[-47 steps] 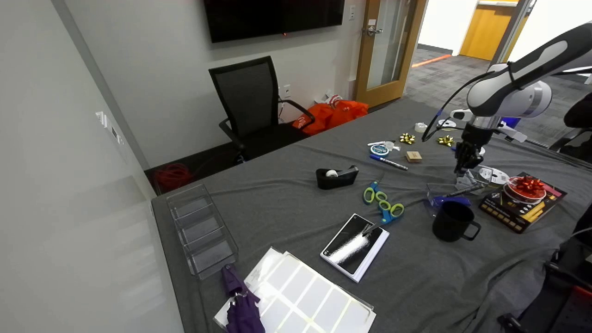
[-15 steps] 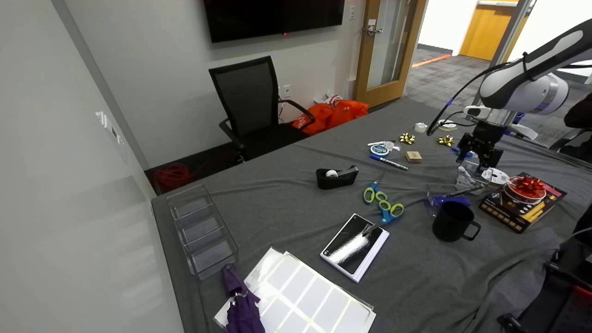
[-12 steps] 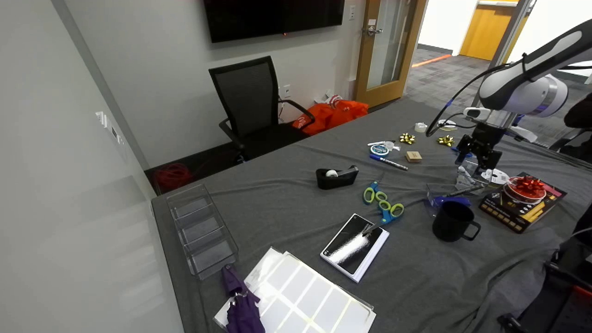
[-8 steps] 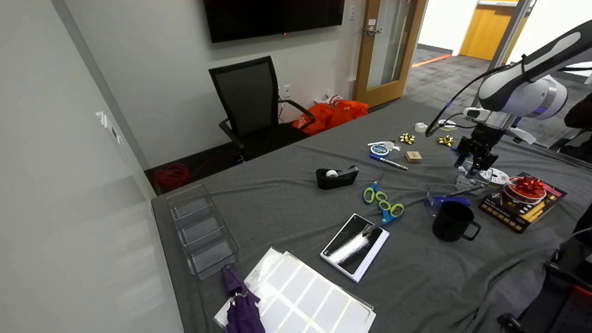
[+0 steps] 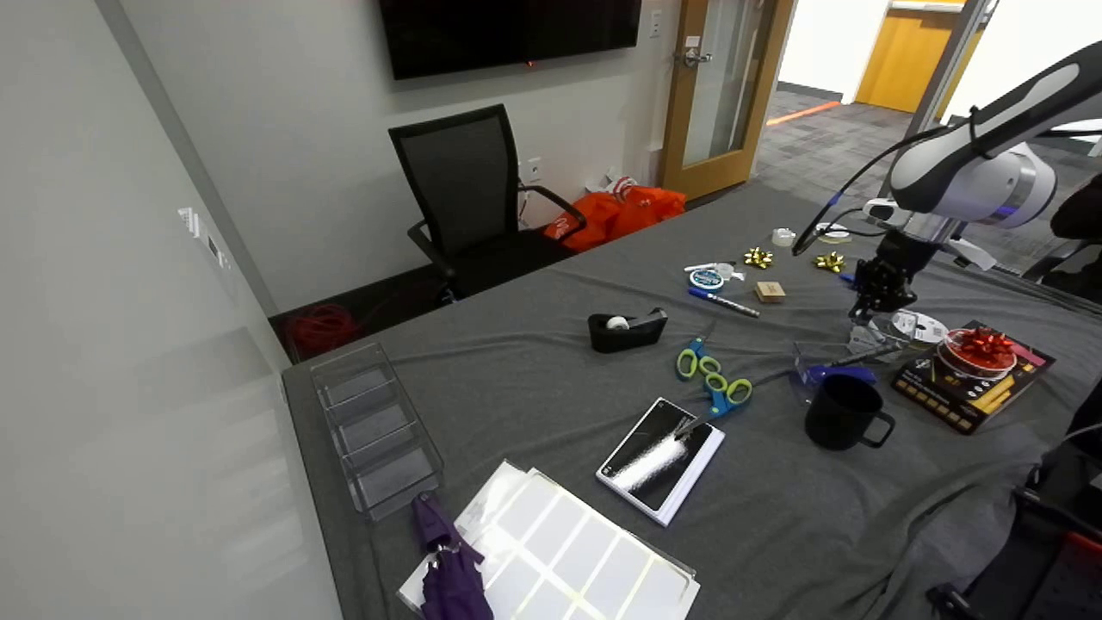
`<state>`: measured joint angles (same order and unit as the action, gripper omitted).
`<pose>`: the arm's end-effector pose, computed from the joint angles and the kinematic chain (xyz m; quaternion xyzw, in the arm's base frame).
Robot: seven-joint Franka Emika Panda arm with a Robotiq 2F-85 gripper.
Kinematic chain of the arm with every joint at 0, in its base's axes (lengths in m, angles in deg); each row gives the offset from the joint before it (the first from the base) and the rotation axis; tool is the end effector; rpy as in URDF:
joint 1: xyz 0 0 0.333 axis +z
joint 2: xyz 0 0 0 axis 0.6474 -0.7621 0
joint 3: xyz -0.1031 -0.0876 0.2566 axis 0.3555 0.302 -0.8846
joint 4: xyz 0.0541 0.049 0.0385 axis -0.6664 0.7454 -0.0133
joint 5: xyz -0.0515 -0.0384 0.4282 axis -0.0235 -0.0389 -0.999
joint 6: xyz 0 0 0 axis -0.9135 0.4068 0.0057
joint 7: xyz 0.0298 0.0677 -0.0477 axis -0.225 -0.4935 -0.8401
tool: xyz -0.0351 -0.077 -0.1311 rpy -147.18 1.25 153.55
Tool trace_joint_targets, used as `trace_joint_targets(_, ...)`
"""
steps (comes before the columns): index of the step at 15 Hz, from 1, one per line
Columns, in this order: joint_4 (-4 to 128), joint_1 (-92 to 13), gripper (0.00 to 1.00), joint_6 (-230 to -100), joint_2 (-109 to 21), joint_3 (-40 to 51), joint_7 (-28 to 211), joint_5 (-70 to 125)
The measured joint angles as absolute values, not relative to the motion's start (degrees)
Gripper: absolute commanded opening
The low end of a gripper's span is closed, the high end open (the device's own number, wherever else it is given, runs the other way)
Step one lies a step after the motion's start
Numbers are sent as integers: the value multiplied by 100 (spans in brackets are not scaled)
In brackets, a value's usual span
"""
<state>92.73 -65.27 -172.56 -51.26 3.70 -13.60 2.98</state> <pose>0.5138 -0.2531 0.0966 -0.8759 -0.4707 -0.0747 0.0754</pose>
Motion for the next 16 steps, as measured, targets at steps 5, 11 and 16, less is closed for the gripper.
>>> trace_joint_targets(5, 9306, -6526, 4, -17353, -5127, 341, -1354, 287)
trace_joint_targets(11, 9267, -6442, 4, -17215, -4994, 273, -1000, 176)
trace_joint_targets(16, 8948, -6176, 4, -16484, -4605, 270, -11, 171)
